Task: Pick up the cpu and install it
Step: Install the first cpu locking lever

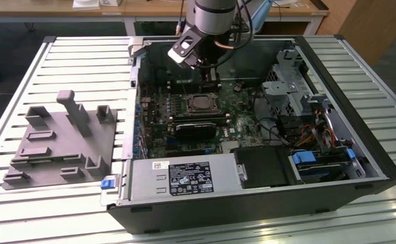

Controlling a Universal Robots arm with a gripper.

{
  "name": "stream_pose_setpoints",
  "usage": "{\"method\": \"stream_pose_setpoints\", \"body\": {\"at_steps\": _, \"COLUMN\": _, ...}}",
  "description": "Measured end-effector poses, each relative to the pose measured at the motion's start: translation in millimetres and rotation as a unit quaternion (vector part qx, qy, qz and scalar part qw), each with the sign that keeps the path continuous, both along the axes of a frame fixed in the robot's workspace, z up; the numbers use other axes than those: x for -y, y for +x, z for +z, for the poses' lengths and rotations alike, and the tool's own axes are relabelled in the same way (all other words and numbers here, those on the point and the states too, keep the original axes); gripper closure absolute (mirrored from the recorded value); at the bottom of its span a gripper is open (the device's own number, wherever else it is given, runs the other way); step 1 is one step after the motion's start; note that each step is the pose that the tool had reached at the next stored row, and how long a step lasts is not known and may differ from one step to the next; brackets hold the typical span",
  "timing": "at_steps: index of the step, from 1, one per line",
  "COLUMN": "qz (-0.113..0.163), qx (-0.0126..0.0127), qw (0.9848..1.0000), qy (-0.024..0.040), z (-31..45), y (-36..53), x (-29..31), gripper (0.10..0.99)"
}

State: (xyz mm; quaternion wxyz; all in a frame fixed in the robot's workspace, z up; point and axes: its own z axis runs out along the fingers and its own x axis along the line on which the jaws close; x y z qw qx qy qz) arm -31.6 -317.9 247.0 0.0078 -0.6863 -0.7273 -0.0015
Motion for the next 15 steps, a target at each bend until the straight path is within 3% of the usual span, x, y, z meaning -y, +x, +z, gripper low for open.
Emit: {"method": "stream_pose_setpoints", "body": {"at_steps": 15, "qz": 0.0, "qx": 0.0, "qw": 1.0, "qy": -0.0001, "z": 26.3, "y": 0.0, "x": 0.0, "gripper": 0.98}}
